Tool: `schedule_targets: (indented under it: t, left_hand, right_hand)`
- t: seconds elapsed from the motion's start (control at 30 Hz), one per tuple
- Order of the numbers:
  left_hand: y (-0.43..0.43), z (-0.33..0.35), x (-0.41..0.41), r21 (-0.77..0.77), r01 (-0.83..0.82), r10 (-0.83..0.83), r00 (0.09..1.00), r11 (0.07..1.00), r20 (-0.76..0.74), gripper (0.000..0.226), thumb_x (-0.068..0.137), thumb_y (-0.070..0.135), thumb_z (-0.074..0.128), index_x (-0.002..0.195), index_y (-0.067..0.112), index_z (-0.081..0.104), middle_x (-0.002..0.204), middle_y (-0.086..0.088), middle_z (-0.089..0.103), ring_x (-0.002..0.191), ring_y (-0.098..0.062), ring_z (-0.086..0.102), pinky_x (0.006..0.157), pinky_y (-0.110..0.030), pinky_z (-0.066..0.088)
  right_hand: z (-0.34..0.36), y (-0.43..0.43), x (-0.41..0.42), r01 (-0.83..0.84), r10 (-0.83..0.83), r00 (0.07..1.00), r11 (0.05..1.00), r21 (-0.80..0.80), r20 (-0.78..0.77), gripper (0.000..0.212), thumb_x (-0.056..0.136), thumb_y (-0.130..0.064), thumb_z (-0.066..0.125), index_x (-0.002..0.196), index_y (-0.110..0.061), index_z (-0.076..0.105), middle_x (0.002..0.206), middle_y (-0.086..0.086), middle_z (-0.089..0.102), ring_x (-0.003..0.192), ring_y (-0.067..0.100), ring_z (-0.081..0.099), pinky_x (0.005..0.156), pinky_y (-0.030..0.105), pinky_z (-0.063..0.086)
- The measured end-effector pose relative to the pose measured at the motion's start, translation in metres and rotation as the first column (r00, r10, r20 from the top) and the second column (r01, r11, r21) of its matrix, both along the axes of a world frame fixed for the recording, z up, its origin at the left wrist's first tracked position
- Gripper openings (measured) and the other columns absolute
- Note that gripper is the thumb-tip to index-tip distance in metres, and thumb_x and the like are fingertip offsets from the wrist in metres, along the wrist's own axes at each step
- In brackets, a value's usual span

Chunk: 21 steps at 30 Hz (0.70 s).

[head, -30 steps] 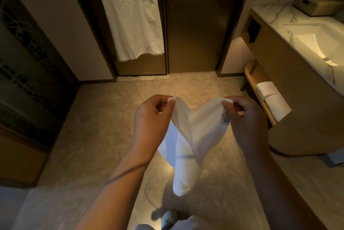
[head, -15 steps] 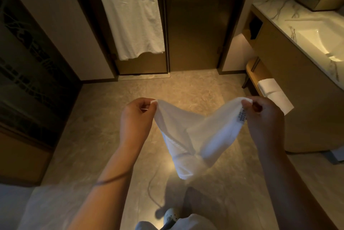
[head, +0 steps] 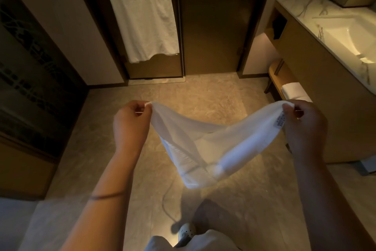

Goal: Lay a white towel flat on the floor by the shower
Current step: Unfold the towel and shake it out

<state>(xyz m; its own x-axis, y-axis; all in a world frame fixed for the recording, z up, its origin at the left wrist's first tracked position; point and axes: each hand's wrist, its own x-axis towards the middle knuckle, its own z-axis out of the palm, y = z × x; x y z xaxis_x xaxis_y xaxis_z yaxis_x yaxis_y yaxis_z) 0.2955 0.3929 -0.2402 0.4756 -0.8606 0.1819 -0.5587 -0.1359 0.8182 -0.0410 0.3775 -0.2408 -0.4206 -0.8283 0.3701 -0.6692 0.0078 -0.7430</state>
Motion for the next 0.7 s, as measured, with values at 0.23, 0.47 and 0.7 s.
schedule_targets:
  t: [0.23,0.47,0.7]
  left_hand:
    - [0.0,-0.01,0.021,0.021,-0.11,0.109,0.994,0.994,0.032,0.014,0.09,0.033,0.058,0.098,0.027,0.067,0.081,0.014,0.063,0.076,-0.002,0.061,0.063,-0.021,0.042]
    - [0.004,-0.016,0.016,0.037,-0.089,0.086,0.993,0.995,0.086,0.012,0.09,0.031,0.057,0.099,0.027,0.065,0.077,0.02,0.058,0.072,0.004,0.056,0.061,-0.015,0.035]
    - [0.004,-0.017,0.006,0.073,-0.034,0.028,0.996,0.997,0.089,0.006,0.091,0.031,0.057,0.096,0.034,0.058,0.08,0.017,0.057,0.074,0.003,0.055,0.061,-0.016,0.037]
  right_hand:
    - [-0.006,-0.002,-0.012,0.048,-0.048,0.998,0.999,-0.013,-0.032,0.023,0.091,-0.026,0.055,0.104,-0.01,0.067,0.095,0.004,0.065,0.086,0.019,0.058,0.077,0.035,0.046]
    - [-0.013,-0.001,-0.012,-0.013,0.019,0.995,0.998,0.065,-0.099,0.021,0.092,-0.023,0.055,0.105,-0.01,0.067,0.101,0.01,0.067,0.092,0.024,0.061,0.08,0.033,0.045]
    - [-0.015,-0.004,-0.013,-0.058,0.072,0.981,0.995,0.083,-0.179,0.02,0.092,-0.018,0.056,0.102,-0.006,0.067,0.097,0.012,0.067,0.091,0.026,0.06,0.077,0.029,0.04]
